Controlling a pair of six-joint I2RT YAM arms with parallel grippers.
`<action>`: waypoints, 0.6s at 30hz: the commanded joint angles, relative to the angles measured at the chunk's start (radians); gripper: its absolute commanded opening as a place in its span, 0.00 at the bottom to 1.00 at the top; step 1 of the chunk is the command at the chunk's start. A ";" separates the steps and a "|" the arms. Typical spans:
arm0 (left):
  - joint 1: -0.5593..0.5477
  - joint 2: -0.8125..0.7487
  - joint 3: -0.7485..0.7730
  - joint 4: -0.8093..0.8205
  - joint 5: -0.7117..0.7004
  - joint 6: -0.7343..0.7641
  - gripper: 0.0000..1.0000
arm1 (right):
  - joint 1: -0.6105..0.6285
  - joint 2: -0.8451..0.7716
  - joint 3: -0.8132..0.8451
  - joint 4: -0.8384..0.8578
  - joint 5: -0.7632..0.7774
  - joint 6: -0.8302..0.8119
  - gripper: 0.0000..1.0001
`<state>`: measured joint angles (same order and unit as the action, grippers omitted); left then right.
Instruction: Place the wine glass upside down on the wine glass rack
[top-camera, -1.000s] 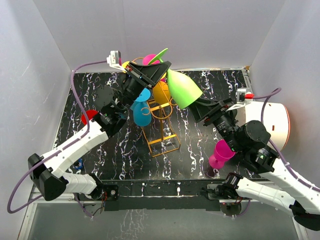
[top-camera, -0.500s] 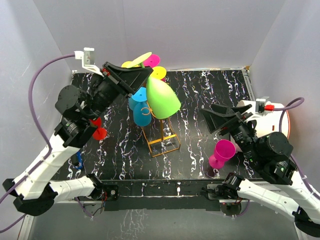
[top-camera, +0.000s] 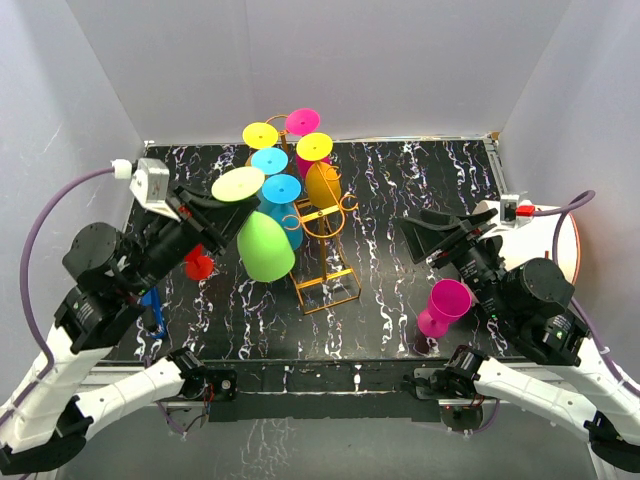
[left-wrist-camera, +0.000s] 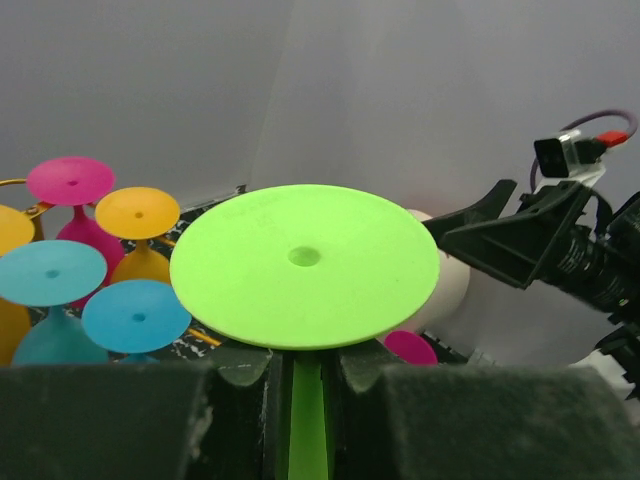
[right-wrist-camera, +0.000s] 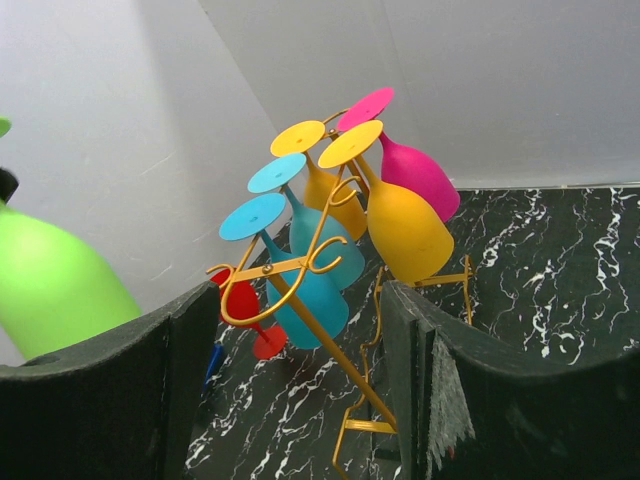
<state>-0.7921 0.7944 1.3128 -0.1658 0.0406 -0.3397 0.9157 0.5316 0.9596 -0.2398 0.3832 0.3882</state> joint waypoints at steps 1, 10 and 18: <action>0.001 -0.054 -0.067 -0.073 -0.075 0.132 0.00 | 0.005 0.003 0.019 0.019 0.051 0.014 0.64; 0.000 -0.154 -0.345 0.105 0.041 0.359 0.00 | 0.005 -0.007 -0.006 0.033 0.103 0.023 0.64; 0.001 -0.119 -0.464 0.310 -0.014 0.410 0.00 | 0.005 -0.001 -0.028 0.042 0.106 0.028 0.64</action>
<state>-0.7921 0.6945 0.9077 -0.0570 0.0662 0.0196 0.9157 0.5312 0.9504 -0.2432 0.4740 0.4107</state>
